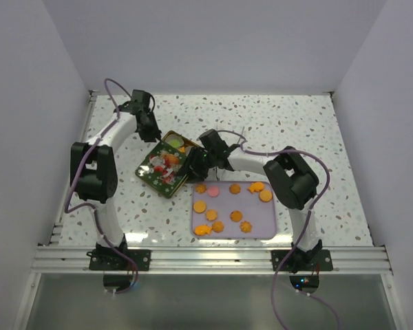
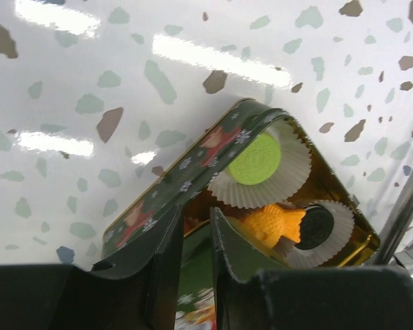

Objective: Pack the cookies

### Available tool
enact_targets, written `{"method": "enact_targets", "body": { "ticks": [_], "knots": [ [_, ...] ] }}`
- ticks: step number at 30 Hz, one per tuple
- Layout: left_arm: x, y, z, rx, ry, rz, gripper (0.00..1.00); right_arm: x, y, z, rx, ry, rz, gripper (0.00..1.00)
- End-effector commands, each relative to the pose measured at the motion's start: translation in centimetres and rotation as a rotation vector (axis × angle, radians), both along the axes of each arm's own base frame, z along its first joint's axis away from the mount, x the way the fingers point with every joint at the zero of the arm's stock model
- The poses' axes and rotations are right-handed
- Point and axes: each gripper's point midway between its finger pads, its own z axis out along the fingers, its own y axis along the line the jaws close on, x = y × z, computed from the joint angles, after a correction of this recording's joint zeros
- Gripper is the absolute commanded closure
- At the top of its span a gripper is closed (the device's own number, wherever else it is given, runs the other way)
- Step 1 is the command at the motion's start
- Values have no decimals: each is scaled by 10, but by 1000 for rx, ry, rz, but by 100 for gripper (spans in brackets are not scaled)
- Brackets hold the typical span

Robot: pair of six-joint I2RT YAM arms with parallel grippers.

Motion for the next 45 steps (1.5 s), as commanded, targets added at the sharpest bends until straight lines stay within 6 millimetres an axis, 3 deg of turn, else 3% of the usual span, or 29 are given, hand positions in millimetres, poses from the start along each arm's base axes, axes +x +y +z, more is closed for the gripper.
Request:
{"method": "enact_targets", "body": {
  "ticks": [1, 29, 45],
  "knots": [
    [-17, -39, -4, -86, 95, -91, 72, 31, 5, 10, 31, -76, -43, 54],
    [37, -65, 6, -148, 60, -64, 72, 107, -30, 52, 110, -68, -119, 55],
    [51, -69, 9, -156, 51, -60, 73, 134, -39, 51, 116, -61, -150, 55]
  ]
}}
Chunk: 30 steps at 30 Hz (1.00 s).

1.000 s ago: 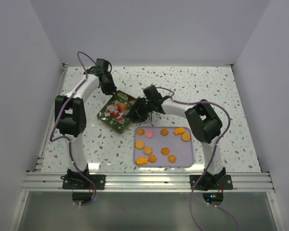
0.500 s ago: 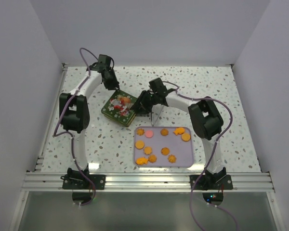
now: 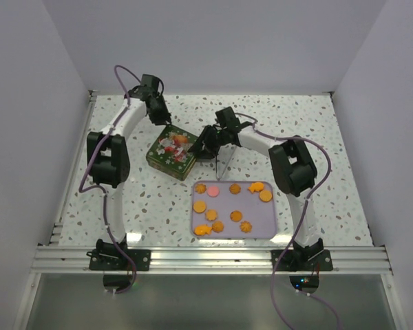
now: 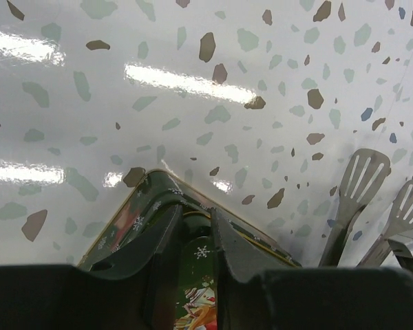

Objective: Pack the cookies

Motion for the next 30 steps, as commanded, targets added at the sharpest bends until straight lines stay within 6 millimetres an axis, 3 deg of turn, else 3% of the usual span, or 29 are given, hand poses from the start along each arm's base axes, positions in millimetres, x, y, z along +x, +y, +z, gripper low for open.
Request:
{"method": "enact_targets", "body": {
  "ticks": [1, 13, 18, 21, 25, 30],
  "knots": [
    [-28, -28, -4, -65, 124, -49, 73, 45, 6, 33, 64, -143, -61, 55],
    [-25, -26, -18, -53, 154, -42, 70, 44, 6, 26, 56, -120, -52, 41],
    [-22, -18, -18, -54, 152, -25, 67, 45, 7, 26, 63, -121, -56, 40],
    [-17, -11, -11, -58, 137, -7, 64, 47, 8, 24, 62, -116, -60, 40],
    [-9, -1, 8, -71, 97, 11, 49, 49, 9, 21, 62, -114, -63, 41],
    [-3, 15, 27, -73, 56, 37, 45, 47, 7, 15, 51, -104, -65, 41]
  ]
}}
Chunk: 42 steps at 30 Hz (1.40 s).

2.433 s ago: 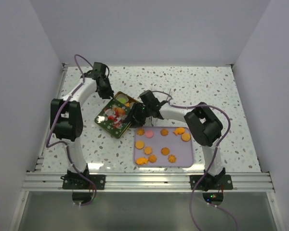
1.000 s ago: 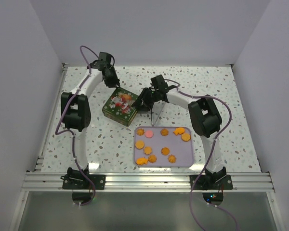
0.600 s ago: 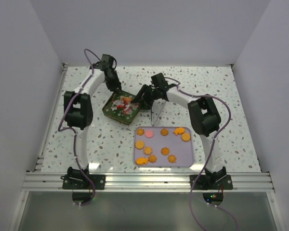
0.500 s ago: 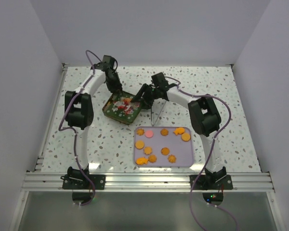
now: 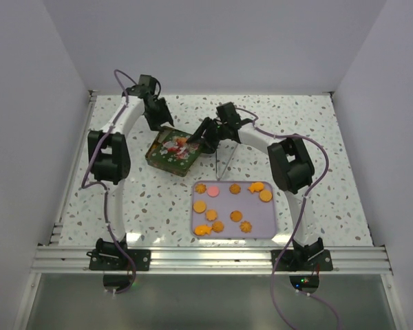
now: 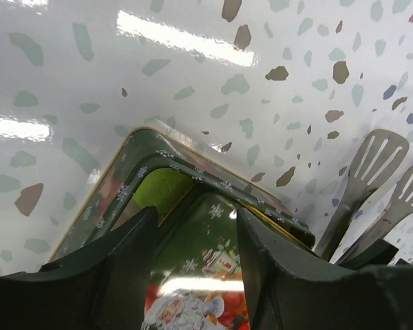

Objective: Pack the cookies

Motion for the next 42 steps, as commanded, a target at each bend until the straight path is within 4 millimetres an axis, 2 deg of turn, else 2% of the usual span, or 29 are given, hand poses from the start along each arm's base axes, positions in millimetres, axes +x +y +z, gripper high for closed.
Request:
{"method": "enact_targets", "body": {
  "ticks": [1, 4, 7, 17, 25, 32, 36, 37, 42],
  "knots": [
    [10, 13, 49, -25, -95, 30, 44, 13, 3, 8, 17, -53, -19, 41],
    [11, 22, 60, -16, -119, 47, 44, 9, 1, 3, 11, -43, -16, 41],
    [8, 33, 62, -4, -118, 63, 43, 8, 0, 0, 6, -40, -18, 41],
    [-8, 53, 54, 17, -98, 84, 44, -5, -6, -4, -17, -18, 13, 39],
    [-11, 52, 47, 8, -85, 81, 44, -24, -14, -16, -70, 45, 72, 33],
    [-15, 51, 40, 1, -75, 80, 45, -29, -17, -11, -77, 47, 83, 33],
    [-20, 52, 37, 1, -65, 79, 45, -30, -17, -6, -75, 42, 81, 38],
    [-22, 52, 37, 2, -64, 78, 45, -29, -16, -5, -70, 41, 81, 42],
    [-29, 60, 43, 33, -83, 85, 45, -24, -13, -3, -59, 45, 67, 47]
  ]
}}
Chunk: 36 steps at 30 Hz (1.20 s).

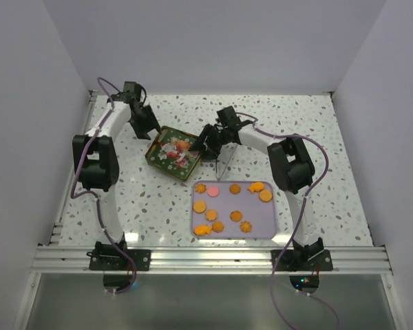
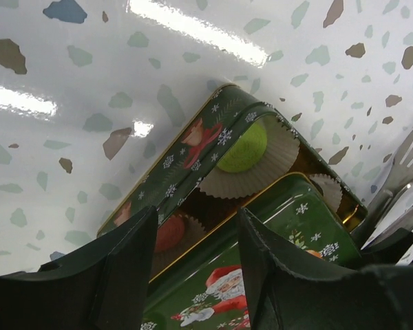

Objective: Pack the cookies

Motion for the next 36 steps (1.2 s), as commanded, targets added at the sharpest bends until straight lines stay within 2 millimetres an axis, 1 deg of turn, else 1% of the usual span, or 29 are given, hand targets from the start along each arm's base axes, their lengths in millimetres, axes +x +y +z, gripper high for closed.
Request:
{"method": "enact_targets", "body": {
  "ticks": [1, 2, 4, 5, 7, 11, 12, 14, 15, 17, 22, 27, 32, 34, 35, 36],
  "knots": [
    [6, 11, 41, 28, -126, -5, 45, 3, -2, 17, -4, -8, -16, 47],
    [3, 15, 39, 37, -120, -6, 45, 4, -1, 13, -9, -2, -20, 48],
    [-3, 22, 35, 54, -103, 2, 45, 7, 1, 14, -2, 3, -25, 48],
    [-7, 28, 28, 62, -87, 9, 45, 9, 1, 9, -13, 10, -30, 48],
    [-9, 34, 27, 61, -91, 20, 45, 14, 3, 9, -12, 8, -33, 48],
    [-22, 39, 13, 62, -58, 22, 45, 22, 5, 1, -18, 15, -46, 47],
    [-24, 38, 10, 59, -48, 18, 45, 26, 6, 2, -15, 12, -49, 47],
    [-28, 38, 3, 57, -36, 15, 46, 31, 5, -4, -20, 17, -61, 46],
    [-29, 36, 2, 52, -36, 11, 46, 34, 5, -2, -21, 14, -65, 45],
    [-31, 36, -1, 44, -33, 11, 46, 39, 3, -7, -29, 18, -75, 39],
    [-34, 32, -9, 24, -12, -3, 46, 52, 0, -3, -18, 13, -108, 37],
    [-37, 30, -11, 18, -14, -7, 46, 62, -1, -1, -16, 6, -127, 37],
    [-29, 36, 1, 42, -49, 7, 46, 63, -1, -3, -14, 14, -139, 37],
    [-30, 37, -2, 46, -28, 3, 46, 64, -1, -5, -14, 21, -145, 36],
    [-32, 40, -2, 61, -19, 9, 46, 64, -1, -5, -12, 21, -145, 37],
    [-32, 50, 0, 60, -24, 35, 46, 65, -2, -4, -10, 21, -151, 36]
  ]
}}
